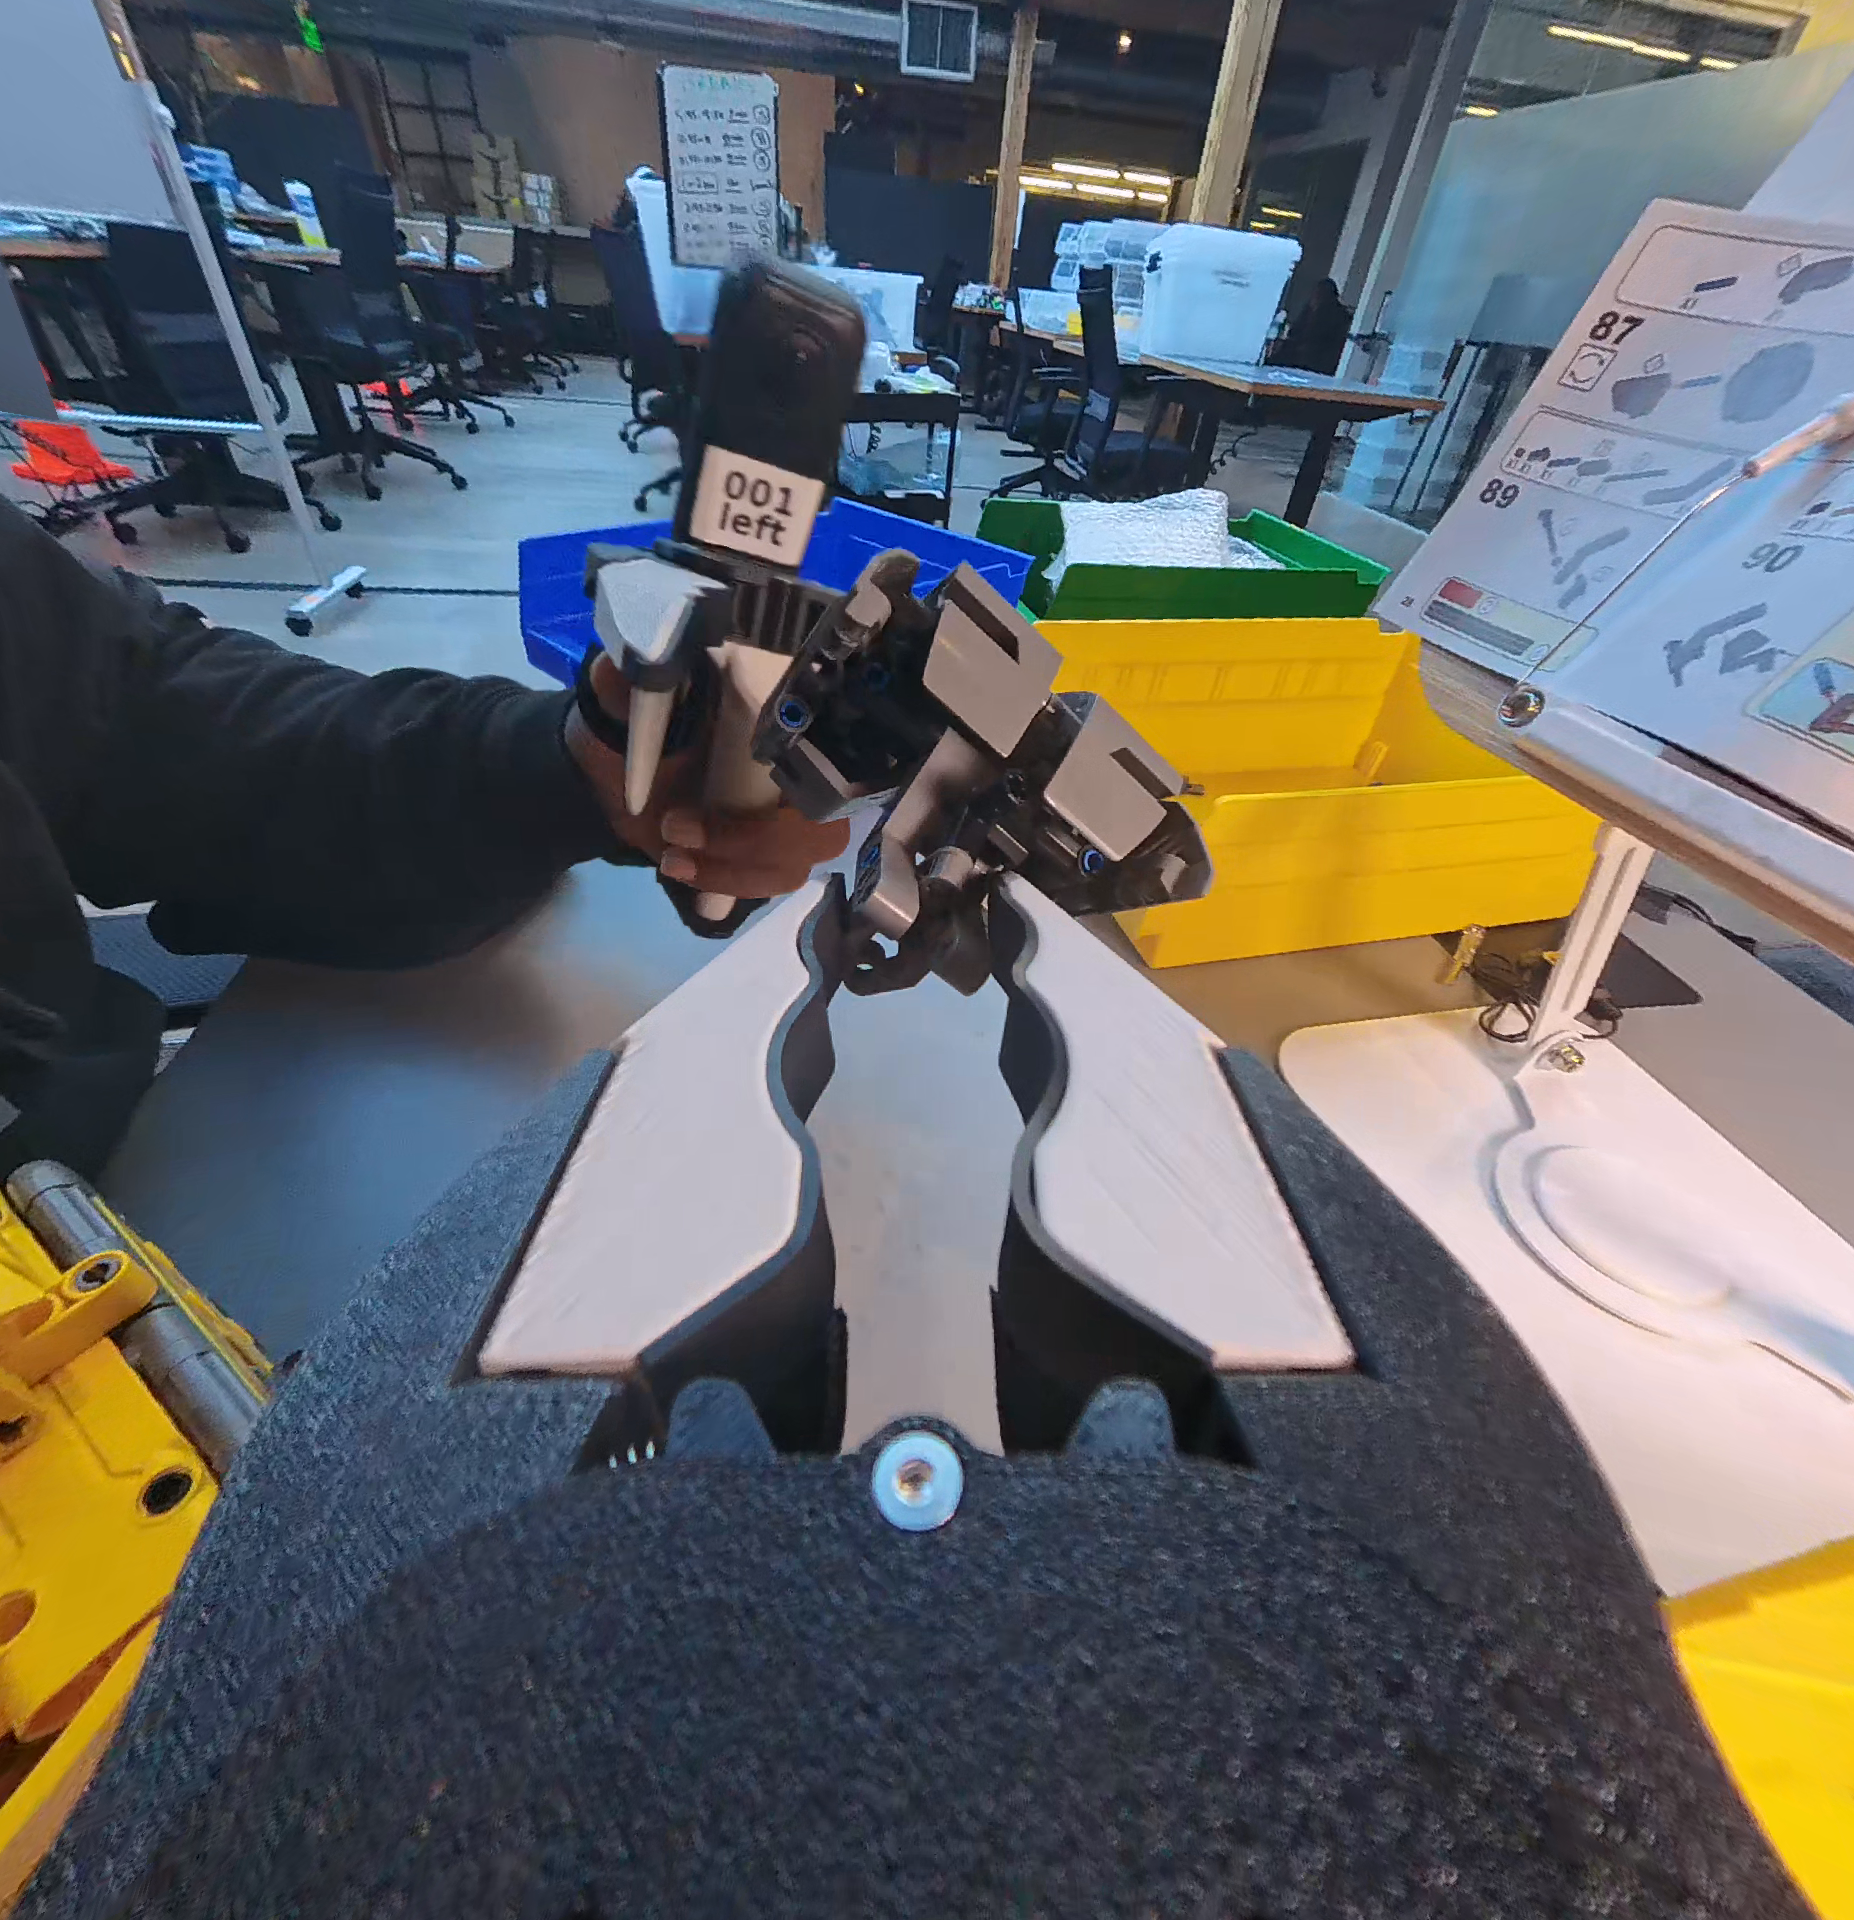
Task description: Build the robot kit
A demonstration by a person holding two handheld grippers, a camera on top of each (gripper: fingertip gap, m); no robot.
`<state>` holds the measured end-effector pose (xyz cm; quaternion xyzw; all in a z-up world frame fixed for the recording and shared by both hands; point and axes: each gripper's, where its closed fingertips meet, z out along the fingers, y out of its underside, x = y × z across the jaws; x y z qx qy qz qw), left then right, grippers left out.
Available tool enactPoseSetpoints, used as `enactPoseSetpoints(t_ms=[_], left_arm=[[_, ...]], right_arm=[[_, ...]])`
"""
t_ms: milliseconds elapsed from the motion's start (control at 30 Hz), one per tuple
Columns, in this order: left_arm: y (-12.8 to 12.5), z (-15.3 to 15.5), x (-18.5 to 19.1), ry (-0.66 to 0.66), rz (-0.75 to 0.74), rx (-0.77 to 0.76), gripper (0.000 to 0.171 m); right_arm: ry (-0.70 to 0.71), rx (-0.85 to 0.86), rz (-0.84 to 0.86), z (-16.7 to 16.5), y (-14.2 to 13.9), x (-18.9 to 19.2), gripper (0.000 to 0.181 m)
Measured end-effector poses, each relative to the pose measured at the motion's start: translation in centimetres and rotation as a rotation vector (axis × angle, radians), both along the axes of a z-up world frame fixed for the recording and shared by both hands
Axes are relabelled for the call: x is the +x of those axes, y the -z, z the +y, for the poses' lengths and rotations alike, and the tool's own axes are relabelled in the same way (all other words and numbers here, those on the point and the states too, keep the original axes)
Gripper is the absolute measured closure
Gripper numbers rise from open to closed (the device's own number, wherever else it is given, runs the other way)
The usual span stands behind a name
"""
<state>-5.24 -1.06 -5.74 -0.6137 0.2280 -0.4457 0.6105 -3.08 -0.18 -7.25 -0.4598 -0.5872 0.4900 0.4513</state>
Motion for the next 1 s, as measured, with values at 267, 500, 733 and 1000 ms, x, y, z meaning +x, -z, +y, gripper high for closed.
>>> enactPoseSetpoints(t_ms=[267,500,733,1000], left_arm=[[1.8,-1.4,2.9,0.307,-0.153,-0.253,0.046],[1.9,-2.1,3.3,0.401,-0.247,-0.224,0.064],[1.3,-2.5,2.4,0.394,-0.207,-0.138,0.054],[2.8,-2.9,4.0,0.325,0.027,-0.033,0.061]], right_arm=[[-0.086,0.061,-0.028,-1.5,0.5,0.3,0.154],[-0.069,0.293,-0.074,-2.6,0.2,0.5,0.154],[-0.065,0.449,-0.076,-3.3,0.0,1.0,0.155],[-0.092,0.474,-0.058,-3.9,0.6,0.7,0.154]])
